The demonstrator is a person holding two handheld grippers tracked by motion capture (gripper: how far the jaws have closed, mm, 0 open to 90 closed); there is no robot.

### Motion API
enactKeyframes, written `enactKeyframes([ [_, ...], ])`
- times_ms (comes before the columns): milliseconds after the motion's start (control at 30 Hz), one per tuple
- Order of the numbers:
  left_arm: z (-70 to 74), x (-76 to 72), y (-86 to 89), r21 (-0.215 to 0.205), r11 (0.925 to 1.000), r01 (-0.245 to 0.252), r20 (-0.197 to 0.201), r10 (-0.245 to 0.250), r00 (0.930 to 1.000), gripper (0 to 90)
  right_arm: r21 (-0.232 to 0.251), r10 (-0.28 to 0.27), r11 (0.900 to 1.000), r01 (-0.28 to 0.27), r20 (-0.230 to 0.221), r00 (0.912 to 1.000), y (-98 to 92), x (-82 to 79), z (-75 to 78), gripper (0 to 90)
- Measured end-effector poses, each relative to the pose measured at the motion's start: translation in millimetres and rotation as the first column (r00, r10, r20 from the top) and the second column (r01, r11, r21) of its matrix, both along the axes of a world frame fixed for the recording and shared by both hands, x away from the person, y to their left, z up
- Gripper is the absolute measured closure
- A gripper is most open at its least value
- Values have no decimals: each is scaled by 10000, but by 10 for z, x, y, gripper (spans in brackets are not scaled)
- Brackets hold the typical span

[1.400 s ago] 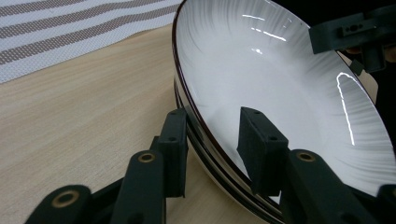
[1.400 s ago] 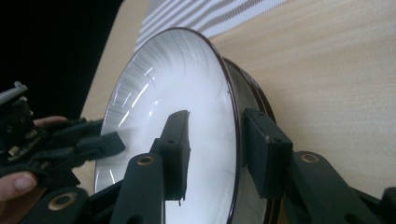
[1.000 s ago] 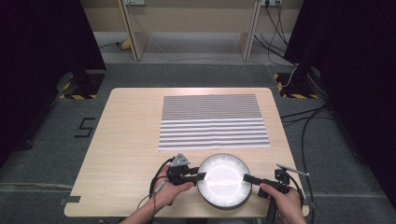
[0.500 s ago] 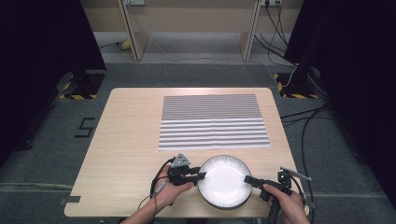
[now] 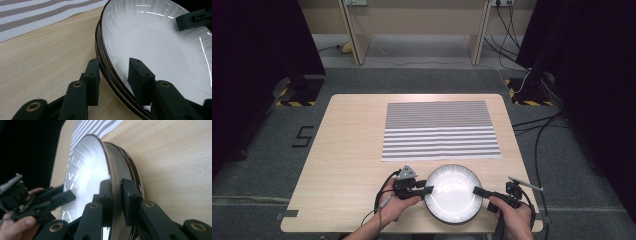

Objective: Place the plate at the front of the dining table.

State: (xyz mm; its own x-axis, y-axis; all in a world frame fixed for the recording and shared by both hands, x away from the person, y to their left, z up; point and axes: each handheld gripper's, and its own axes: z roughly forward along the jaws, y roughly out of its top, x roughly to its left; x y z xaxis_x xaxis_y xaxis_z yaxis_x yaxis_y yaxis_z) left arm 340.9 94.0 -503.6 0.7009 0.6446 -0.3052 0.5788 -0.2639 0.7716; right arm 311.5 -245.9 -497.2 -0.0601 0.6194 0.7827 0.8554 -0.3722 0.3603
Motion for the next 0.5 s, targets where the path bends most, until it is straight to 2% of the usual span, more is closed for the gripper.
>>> enactKeyframes([
  [67,8,-8,17,-259,9997,-25,-8,25,10000,581,95,-64,9999,65,-60,10000,-4,5,-5,789],
  [100,8,-8,17,-259,9997,-25,-8,25,10000,556,168,-90,9998,92,-127,9999,-8,5,-7,788],
  [167,58,-15,77,-498,9987,-90,219,101,9997,496,290,-193,9994,200,-222,9996,-8,0,-8,786],
  [233,119,-14,174,-1107,9935,-248,327,285,9991,463,290,-235,9993,241,-212,9995,-7,1,-9,785],
  [300,177,-9,301,-1393,9889,-509,493,583,9971,442,313,-274,9991,280,-219,9994,-5,2,-9,784],
  [400,256,-9,494,-1527,9850,-800,718,918,9932,430,458,-307,9984,318,-247,9992,-12,9,-15,782],
  [500,309,-23,713,-1355,9830,-1242,883,1369,9866,426,477,-397,9980,407,-208,9990,-6,5,-17,780],
])
